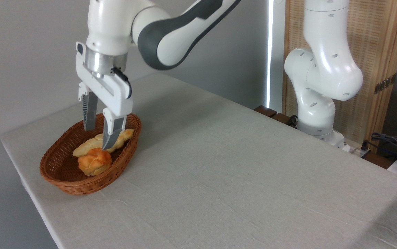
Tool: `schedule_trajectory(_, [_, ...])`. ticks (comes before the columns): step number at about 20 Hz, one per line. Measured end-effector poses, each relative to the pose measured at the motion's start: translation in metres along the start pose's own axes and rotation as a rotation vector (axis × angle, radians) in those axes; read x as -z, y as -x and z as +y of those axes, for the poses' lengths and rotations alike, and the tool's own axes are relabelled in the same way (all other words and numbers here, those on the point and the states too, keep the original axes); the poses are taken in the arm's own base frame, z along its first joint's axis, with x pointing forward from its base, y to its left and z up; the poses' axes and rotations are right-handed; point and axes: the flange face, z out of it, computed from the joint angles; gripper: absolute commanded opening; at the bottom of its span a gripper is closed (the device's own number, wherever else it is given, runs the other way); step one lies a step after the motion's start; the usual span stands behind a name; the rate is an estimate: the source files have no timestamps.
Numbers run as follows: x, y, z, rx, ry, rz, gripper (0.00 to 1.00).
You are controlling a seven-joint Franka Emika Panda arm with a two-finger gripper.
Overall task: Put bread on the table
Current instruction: 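Lower the open gripper into the basket over the round golden bun, then close the gripper around the round golden bun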
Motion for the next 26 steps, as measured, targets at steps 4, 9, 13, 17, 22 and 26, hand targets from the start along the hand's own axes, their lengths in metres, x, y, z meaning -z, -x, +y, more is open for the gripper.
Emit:
schedule_trajectory(4, [-0.042, -0.006, 0.01, -0.053, -0.021, -0.006, 1.0])
schedule_trajectory(9, [-0.072, -0.003, 0.013, -0.136, -0.062, -0.063, 1.0])
schedule_trajectory(13, [-0.079, -0.003, 0.015, -0.169, -0.075, -0.081, 0.97])
schedule_trajectory(17, [-0.086, -0.005, 0.025, -0.193, -0.07, -0.091, 0.5])
schedule_trajectory(22, [-0.087, -0.005, 0.025, -0.197, -0.072, -0.093, 0.49])
schedule_trajectory(26, [-0.087, -0.005, 0.025, -0.197, -0.071, -0.093, 0.49])
